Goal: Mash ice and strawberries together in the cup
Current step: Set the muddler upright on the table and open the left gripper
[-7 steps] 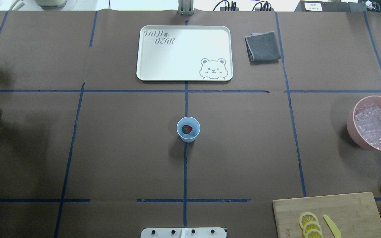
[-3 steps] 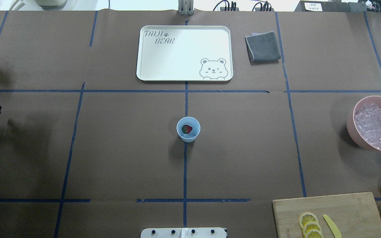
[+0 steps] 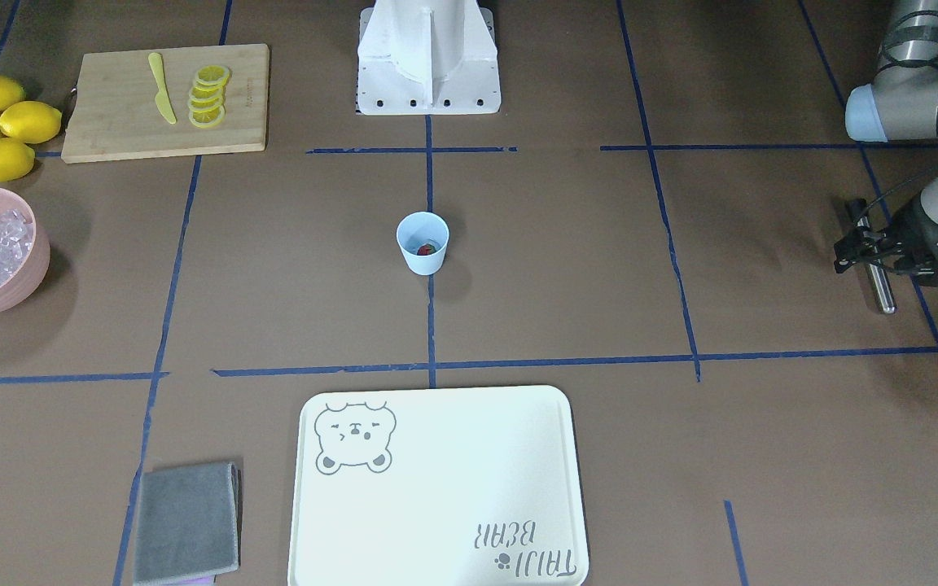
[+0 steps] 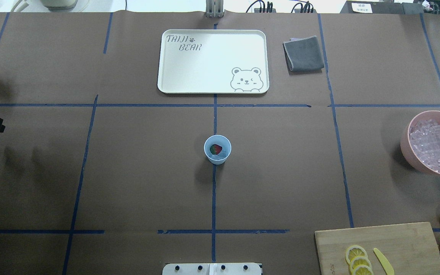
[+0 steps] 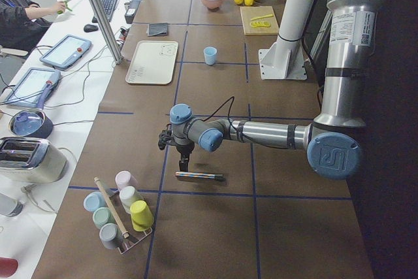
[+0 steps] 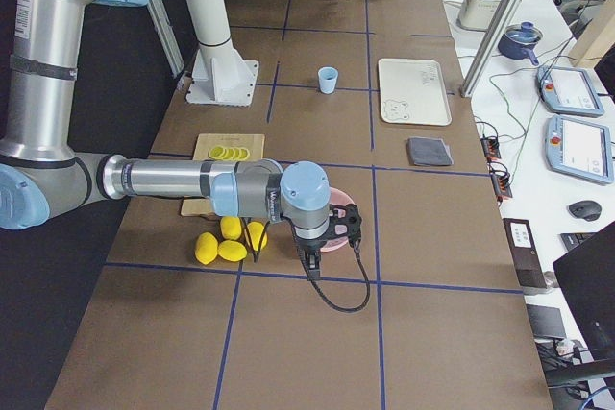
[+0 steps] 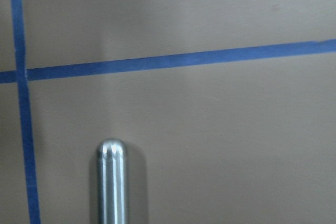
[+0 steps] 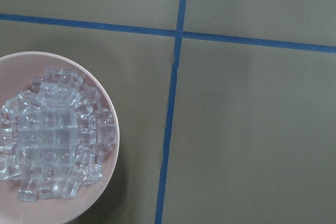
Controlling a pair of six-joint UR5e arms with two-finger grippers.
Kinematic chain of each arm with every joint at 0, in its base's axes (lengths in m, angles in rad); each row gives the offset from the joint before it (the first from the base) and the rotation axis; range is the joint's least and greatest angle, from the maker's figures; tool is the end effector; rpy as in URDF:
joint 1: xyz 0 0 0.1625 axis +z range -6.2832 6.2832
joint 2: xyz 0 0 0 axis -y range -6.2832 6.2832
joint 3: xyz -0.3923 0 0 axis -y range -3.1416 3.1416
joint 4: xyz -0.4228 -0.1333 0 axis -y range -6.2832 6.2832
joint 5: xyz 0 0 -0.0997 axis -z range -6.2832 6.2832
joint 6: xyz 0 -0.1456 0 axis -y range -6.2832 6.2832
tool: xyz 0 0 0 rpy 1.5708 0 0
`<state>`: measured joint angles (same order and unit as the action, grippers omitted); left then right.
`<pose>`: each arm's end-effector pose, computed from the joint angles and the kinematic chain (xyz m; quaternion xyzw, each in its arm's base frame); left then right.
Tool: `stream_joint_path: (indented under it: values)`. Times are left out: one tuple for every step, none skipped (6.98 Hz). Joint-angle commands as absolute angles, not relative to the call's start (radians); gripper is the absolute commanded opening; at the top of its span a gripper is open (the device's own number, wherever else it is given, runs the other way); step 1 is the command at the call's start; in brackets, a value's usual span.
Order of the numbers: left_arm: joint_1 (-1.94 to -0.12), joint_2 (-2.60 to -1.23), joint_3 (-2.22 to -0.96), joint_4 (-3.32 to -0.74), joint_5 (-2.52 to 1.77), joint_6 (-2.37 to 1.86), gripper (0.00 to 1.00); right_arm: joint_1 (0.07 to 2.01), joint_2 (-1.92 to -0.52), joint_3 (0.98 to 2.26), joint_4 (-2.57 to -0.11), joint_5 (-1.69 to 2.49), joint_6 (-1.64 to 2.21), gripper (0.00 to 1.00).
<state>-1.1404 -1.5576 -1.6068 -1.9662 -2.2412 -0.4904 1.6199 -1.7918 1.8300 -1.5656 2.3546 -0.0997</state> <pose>0.1926 -0.5222 0.6089 0.0326 0.3754 0.0405 0.9254 0.0521 -0.4385 0.6278 0.0484 -0.3793 -0.0317 0.9235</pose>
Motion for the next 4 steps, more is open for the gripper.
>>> stream_joint_path:
  values:
    - [-1.326,-1.505,-1.693,-1.827,-2.324,-0.233,1.00,1.620,-1.792,1.830,-1.566,2.355,-0.100,0.99]
    - [-1.447,-1.511,-1.715,-1.646,-2.324,-0.025,1.00,1.620,-1.792,1.830,-1.566,2.355,-0.100,0.99]
    - [-1.535,-1.531,-1.717,-1.476,-2.318,0.155,1.00,1.620,-1.792,1.830,-1.566,2.355,-0.101,0.99]
    - [-1.601,-1.539,-1.713,-1.395,-2.324,0.199,1.00,1.620,-1.792,1.830,-1.565,2.355,-0.101,0.99]
